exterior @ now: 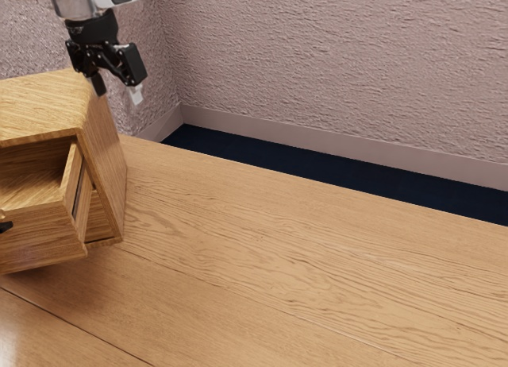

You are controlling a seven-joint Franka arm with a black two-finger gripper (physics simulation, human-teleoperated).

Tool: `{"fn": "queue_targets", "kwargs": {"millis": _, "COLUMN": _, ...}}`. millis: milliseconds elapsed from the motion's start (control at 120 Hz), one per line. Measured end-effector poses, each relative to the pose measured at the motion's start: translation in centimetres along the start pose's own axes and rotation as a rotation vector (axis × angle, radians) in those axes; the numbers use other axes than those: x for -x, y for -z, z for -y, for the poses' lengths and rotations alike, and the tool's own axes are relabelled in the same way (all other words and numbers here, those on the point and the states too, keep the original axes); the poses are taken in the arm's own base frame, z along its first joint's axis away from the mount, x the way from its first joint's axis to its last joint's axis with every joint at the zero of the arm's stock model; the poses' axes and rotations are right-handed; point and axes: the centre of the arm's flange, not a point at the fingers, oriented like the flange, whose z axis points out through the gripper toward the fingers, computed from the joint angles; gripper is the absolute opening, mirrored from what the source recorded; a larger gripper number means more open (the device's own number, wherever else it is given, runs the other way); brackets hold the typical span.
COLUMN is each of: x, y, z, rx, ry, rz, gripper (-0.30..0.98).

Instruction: Push the drawer handle with one arm to close the drawer

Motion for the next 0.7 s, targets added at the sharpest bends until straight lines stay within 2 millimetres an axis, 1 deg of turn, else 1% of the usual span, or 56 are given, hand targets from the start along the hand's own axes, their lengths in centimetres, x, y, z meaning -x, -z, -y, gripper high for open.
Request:
{"fn": "queue_targets", "kwargs": {"millis": 100, "x": -0.1, "y": 0.1, "z": 0.8, "rx": 0.002, "ry": 0.006, "rz": -0.013, "gripper": 0.69}}
{"fn": "queue_targets", "kwargs": {"millis": 192, "x": 0.1, "y": 0.3, "z": 0.9, "rx": 0.000, "ry": 0.004, "rz": -0.011, "gripper": 0.69}}
{"fn": "queue_targets", "kwargs": {"millis": 200, "x": 0.4, "y": 0.3, "z": 0.9, "rx": 0.000, "ry": 0.005, "rz": -0.012, "gripper": 0.69}}
{"fn": "queue_targets", "kwargs": {"millis": 250, "x": 3.4, "y": 0.8, "z": 0.5, "rx": -0.002, "ry": 0.010, "rz": -0.010, "gripper": 0.69}}
{"fn": "queue_targets", "kwargs": {"millis": 292, "x": 6.7, "y": 0.2, "z": 0.2, "rx": -0.002, "ry": 0.021, "rz": 0.007, "gripper": 0.69}}
{"fn": "queue_targets", "kwargs": {"millis": 325, "x": 8.8, "y": -0.5, "z": 0.1, "rx": -0.001, "ry": 0.033, "rz": 0.022, "gripper": 0.68}}
{"fn": "queue_targets", "kwargs": {"millis": 383, "x": 11.7, "y": -2.0, "z": 0.4, "rx": 0.001, "ry": 0.065, "rz": 0.054, "gripper": 0.55}}
{"fn": "queue_targets", "kwargs": {"millis": 408, "x": 12.7, "y": -2.8, "z": 0.9, "rx": 0.004, "ry": 0.088, "rz": 0.070, "gripper": 0.49}}
{"fn": "queue_targets", "kwargs": {"millis": 475, "x": 14.9, "y": -4.4, "z": 2.5, "rx": 0.005, "ry": 0.155, "rz": 0.098, "gripper": 0.30}}
{"fn": "queue_targets", "kwargs": {"millis": 542, "x": 16.9, "y": -5.5, "z": 3.4, "rx": -0.004, "ry": 0.217, "rz": 0.109, "gripper": 0.17}}
{"fn": "queue_targets", "kwargs": {"millis": 600, "x": 17.9, "y": -6.5, "z": 4.3, "rx": -0.014, "ry": 0.272, "rz": 0.126, "gripper": 0.09}}
{"fn": "queue_targets", "kwargs": {"millis": 650, "x": 18.7, "y": -7.5, "z": 5.6, "rx": -0.022, "ry": 0.328, "rz": 0.138, "gripper": 0.04}}
{"fn": "queue_targets", "kwargs": {"millis": 700, "x": 19.4, "y": -8.9, "z": 6.9, "rx": -0.023, "ry": 0.385, "rz": 0.156, "gripper": 0.01}}
